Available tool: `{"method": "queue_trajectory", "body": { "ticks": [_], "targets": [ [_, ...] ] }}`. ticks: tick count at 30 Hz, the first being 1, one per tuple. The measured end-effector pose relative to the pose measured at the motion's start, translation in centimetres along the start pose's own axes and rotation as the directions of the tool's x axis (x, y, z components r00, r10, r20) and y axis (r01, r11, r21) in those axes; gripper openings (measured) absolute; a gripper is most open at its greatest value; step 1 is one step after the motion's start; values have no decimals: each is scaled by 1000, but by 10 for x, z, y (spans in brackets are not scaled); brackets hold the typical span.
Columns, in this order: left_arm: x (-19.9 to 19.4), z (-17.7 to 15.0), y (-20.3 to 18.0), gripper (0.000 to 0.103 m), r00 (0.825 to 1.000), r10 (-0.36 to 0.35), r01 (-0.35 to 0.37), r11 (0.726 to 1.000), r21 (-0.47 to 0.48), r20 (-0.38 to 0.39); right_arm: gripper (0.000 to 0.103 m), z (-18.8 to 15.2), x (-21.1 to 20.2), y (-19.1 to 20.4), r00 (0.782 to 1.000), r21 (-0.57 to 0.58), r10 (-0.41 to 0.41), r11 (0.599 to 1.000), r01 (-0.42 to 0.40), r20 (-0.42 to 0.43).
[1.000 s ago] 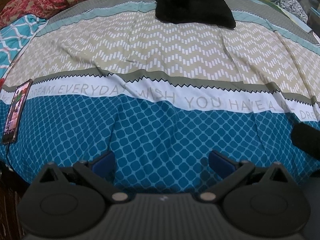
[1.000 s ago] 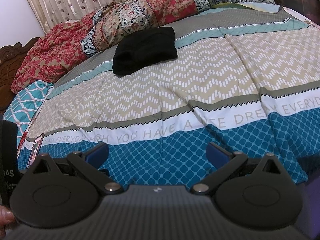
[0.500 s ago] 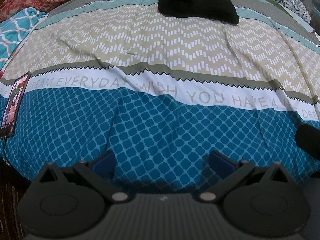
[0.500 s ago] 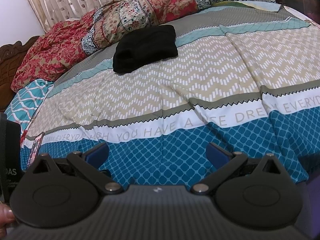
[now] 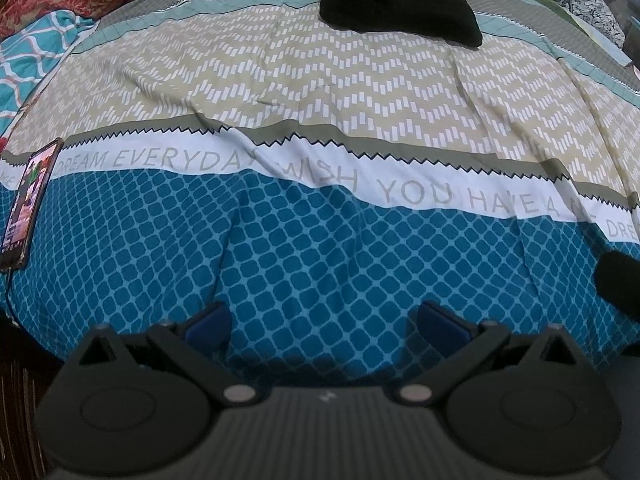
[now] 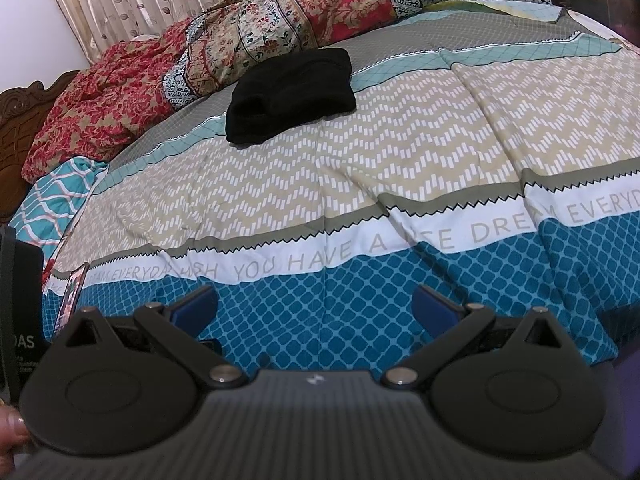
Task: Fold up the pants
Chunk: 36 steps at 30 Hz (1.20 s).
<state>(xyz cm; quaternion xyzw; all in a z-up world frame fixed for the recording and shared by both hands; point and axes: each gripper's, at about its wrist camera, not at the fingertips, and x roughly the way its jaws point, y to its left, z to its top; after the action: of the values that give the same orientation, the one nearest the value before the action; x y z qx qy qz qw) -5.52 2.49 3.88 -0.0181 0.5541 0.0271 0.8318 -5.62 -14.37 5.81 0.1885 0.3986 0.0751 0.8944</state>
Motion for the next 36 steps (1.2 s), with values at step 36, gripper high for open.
{"method": "queue_trajectory", "body": {
  "ticks": [36],
  "targets": [
    [4, -2, 0, 103, 1000, 4, -4, 1000, 9, -9, 103, 6, 1, -4, 1000, 3, -1, 1000, 1, -2]
  ]
}}
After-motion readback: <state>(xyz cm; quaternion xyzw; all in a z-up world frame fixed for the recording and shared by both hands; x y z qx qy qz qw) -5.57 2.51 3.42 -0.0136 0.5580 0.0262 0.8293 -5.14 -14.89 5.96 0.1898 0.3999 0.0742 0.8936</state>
